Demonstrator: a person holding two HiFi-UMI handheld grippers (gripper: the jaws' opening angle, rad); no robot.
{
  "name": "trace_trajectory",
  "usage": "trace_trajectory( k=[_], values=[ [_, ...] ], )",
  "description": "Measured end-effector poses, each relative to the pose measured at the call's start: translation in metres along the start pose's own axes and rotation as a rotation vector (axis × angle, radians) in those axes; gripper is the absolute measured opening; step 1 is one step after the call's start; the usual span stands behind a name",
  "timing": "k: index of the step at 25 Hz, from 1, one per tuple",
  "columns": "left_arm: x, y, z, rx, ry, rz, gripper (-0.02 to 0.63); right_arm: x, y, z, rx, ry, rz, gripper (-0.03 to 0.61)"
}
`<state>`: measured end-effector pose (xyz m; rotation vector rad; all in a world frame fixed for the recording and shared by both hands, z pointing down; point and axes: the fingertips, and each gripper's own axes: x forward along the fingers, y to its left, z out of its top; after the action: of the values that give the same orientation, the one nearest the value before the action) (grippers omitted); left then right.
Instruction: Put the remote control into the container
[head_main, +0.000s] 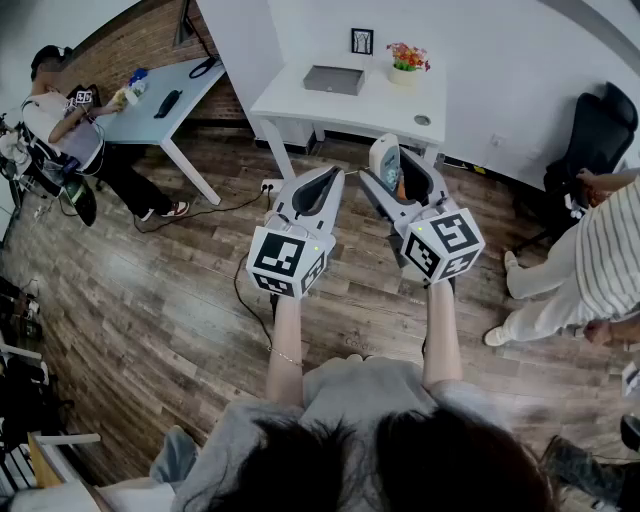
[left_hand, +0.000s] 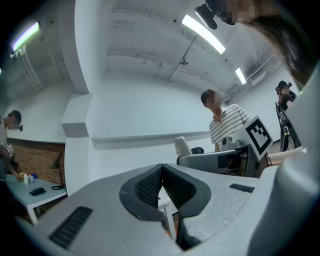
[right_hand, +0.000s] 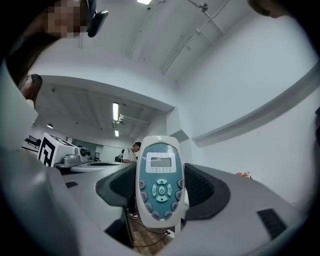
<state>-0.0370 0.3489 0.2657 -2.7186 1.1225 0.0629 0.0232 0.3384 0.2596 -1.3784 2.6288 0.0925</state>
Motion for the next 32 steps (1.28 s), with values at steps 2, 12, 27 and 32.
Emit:
trace_trajectory(
  k=[2,12,27,32],
  values=[
    [0.005,0.003,0.002,0.003,-0.009,-0.002,0.003,0.004,-0.004,0.0,-0.008,-0.002,-0.001,0.285],
    [0.023,0.003,-0.008,-0.017,-0.013,-0.019,0.003,0.008,-0.021,-0.008,-0.016,0.017,-0.006,0.285],
    [0.052,0.027,-0.047,-0.053,0.053,0.032,0.003,0.044,-0.055,-0.036,0.046,0.054,0.026,0.285],
    [0.086,0.058,-0.055,-0.044,0.044,0.004,0.003,0.081,-0.08,-0.041,0.041,0.052,0.027,0.285]
  ],
)
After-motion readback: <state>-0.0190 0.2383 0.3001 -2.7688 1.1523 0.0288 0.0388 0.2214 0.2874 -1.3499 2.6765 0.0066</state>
